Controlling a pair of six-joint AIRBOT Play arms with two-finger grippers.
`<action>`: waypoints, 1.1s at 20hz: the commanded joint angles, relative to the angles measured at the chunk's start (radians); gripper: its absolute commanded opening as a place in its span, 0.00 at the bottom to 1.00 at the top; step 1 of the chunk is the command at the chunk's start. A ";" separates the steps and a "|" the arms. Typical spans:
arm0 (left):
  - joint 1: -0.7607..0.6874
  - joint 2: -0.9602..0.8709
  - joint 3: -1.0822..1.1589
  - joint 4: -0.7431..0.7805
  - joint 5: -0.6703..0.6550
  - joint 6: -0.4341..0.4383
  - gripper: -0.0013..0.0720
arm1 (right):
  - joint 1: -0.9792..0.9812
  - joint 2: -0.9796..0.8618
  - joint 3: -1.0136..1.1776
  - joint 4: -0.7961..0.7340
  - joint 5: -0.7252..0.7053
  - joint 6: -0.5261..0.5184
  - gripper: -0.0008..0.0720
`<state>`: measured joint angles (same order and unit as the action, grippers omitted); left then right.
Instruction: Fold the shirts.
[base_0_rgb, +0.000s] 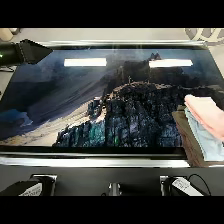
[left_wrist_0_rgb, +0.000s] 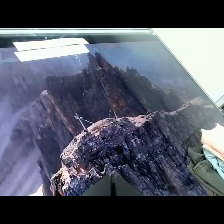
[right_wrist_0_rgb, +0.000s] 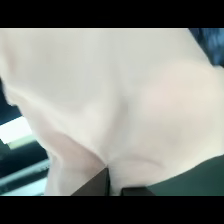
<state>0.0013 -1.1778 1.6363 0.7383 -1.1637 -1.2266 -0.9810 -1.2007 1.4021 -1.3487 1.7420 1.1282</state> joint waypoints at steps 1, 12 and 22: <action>-0.001 0.000 0.000 0.000 0.000 0.000 0.05 | -0.001 0.093 -0.259 -0.156 -0.095 -0.004 0.04; -0.001 0.000 0.000 0.000 0.000 -0.004 0.05 | -0.001 0.127 -0.378 -0.208 -0.237 -0.044 0.61; -0.116 -0.026 0.253 0.780 0.100 -0.326 0.05 | 0.286 0.126 0.351 -0.130 -0.721 -0.190 0.95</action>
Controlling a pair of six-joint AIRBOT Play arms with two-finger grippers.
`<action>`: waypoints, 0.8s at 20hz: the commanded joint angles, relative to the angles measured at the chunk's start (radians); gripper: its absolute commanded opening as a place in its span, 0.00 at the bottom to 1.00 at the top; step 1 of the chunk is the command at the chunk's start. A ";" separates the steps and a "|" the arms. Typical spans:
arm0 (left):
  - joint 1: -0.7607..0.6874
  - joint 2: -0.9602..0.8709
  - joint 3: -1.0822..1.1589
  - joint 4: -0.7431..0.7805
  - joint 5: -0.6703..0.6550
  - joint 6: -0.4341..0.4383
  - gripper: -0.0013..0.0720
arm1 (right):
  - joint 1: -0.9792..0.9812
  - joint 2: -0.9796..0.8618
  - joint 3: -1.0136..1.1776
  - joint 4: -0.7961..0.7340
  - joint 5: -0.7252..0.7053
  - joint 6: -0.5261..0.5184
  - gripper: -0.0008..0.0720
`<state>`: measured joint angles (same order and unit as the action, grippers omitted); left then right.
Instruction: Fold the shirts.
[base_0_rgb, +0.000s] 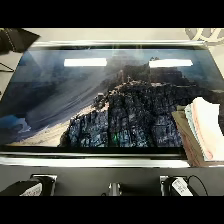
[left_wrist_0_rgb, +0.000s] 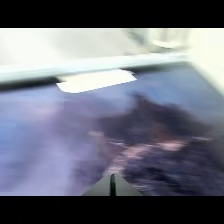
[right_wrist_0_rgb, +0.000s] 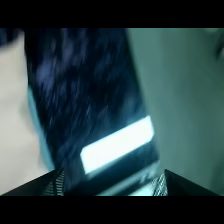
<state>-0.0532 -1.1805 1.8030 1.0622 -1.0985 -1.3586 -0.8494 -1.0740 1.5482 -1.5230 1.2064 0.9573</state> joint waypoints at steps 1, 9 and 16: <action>-0.095 -0.041 0.084 0.616 0.010 -0.269 0.05 | 0.251 0.000 0.223 0.066 -0.174 0.001 0.95; -0.139 -0.155 -0.224 0.526 -0.426 -0.344 0.76 | 0.811 -0.216 0.005 0.113 0.475 0.150 0.91; -0.142 -0.103 -0.409 0.550 -0.340 -0.429 0.76 | 0.866 -0.217 -0.030 0.069 0.444 0.210 0.91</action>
